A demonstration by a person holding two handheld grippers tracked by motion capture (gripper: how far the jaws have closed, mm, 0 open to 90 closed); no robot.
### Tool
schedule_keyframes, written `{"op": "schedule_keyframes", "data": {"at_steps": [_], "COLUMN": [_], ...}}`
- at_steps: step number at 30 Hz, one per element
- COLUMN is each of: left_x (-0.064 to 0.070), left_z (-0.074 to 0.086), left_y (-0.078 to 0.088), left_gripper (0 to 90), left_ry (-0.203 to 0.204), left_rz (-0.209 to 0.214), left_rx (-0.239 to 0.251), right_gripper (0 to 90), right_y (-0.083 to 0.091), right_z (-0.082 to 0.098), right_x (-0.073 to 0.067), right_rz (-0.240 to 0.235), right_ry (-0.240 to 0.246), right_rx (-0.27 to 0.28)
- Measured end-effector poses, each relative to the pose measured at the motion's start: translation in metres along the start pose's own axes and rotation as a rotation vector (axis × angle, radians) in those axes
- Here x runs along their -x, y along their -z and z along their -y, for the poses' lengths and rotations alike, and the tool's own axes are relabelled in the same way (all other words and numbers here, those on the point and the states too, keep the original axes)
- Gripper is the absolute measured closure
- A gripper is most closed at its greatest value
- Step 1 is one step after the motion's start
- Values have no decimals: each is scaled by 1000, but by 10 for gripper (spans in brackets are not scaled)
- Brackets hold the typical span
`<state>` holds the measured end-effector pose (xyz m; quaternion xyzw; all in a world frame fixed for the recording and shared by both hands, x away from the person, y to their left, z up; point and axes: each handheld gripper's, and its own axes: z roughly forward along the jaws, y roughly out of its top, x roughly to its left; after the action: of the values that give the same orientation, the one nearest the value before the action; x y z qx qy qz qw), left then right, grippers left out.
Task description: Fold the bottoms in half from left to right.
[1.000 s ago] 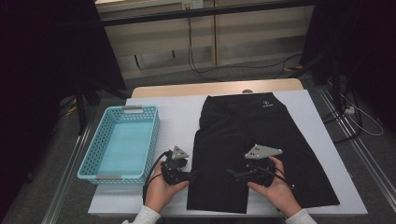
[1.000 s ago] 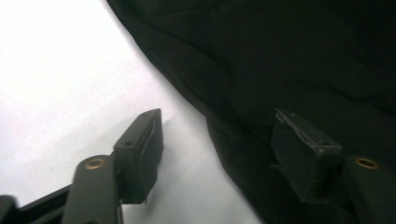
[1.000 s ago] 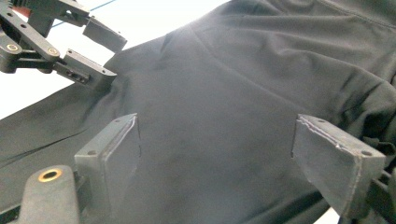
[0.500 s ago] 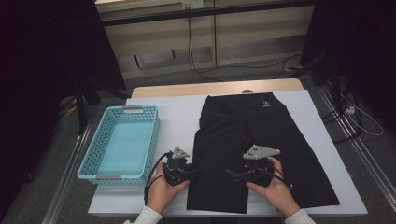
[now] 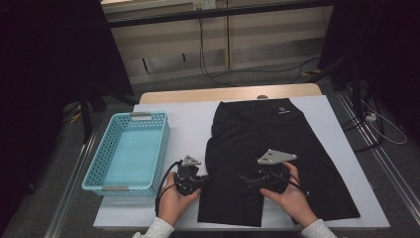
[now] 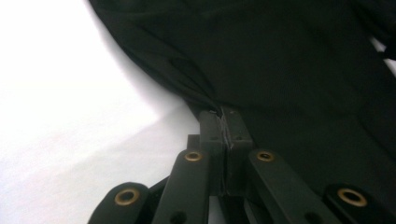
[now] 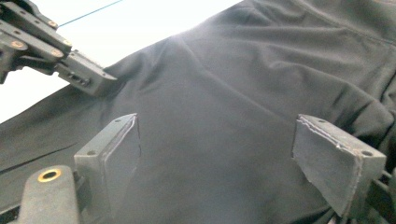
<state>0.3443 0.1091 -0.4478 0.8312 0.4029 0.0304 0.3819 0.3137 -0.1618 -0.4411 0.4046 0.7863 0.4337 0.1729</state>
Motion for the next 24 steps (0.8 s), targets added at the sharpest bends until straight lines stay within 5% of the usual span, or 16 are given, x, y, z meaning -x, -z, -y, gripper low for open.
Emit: {"op": "schedule_keyframes", "data": {"at_steps": [8,15,24], "left_x": [4,9,16], "left_z": [-6,-7,-8], "left_y": [8,7,4], "left_gripper": [891,892,892], "left_ry": [0,-8,-39], "left_rz": [37,62,86], "left_rx": [51,71,91], "right_gripper": [147,131,129], "right_y": [-10,-31,-55], "right_z": [-10,-24,-39], "right_x": [7,6,13], "right_rz": [14,38,42], "right_ry": [-35,-16,-75], "right_rx": [27,18,31]}}
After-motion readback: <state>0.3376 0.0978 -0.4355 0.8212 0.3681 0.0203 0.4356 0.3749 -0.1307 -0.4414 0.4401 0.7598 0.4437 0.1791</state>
